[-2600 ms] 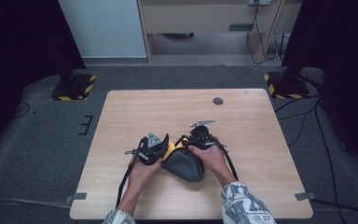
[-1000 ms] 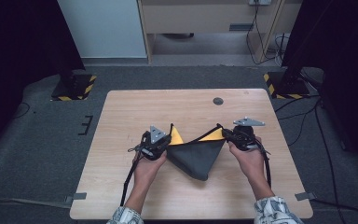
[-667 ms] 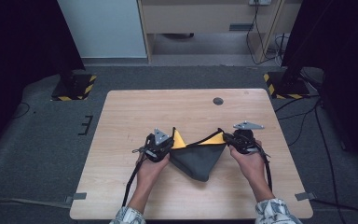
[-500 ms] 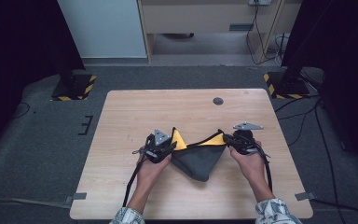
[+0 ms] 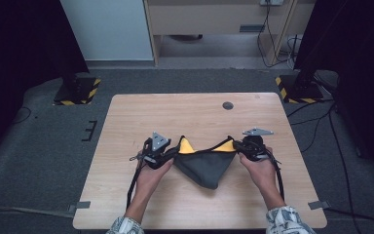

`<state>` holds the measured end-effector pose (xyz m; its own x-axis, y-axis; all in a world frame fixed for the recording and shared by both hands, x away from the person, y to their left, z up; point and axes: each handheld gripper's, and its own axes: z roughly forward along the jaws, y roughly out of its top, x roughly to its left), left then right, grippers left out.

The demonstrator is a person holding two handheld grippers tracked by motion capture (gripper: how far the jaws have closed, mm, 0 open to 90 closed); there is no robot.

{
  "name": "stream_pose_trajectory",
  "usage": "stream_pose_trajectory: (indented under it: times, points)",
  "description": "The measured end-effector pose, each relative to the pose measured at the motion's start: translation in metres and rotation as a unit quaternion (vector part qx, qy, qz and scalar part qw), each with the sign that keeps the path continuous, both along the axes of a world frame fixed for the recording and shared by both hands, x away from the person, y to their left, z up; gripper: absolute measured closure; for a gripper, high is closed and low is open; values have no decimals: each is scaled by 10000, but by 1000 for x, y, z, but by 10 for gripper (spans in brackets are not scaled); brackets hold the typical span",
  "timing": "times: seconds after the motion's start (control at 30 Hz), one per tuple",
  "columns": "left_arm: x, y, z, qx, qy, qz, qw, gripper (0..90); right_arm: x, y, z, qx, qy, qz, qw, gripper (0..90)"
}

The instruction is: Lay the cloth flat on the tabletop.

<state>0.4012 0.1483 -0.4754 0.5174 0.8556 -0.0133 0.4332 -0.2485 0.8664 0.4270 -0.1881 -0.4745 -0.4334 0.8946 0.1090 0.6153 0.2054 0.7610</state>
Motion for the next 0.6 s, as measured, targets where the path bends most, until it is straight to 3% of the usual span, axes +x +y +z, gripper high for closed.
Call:
stream_pose_trajectory:
  times: [0.1, 0.23, 0.6]
  points:
    - [2, 8, 0, 20, 33, 145, 9999, 549, 1, 0, 0, -32, -7, 16, 10000, 833]
    - [5, 14, -4, 119, 147, 133, 9997, 556, 1, 0, -1, -36, 2, 16, 10000, 833]
    - [10, 8, -27, 325, 454, 25, 9984, 476, 1, 0, 0, -28, 12, 34, 10000, 832]
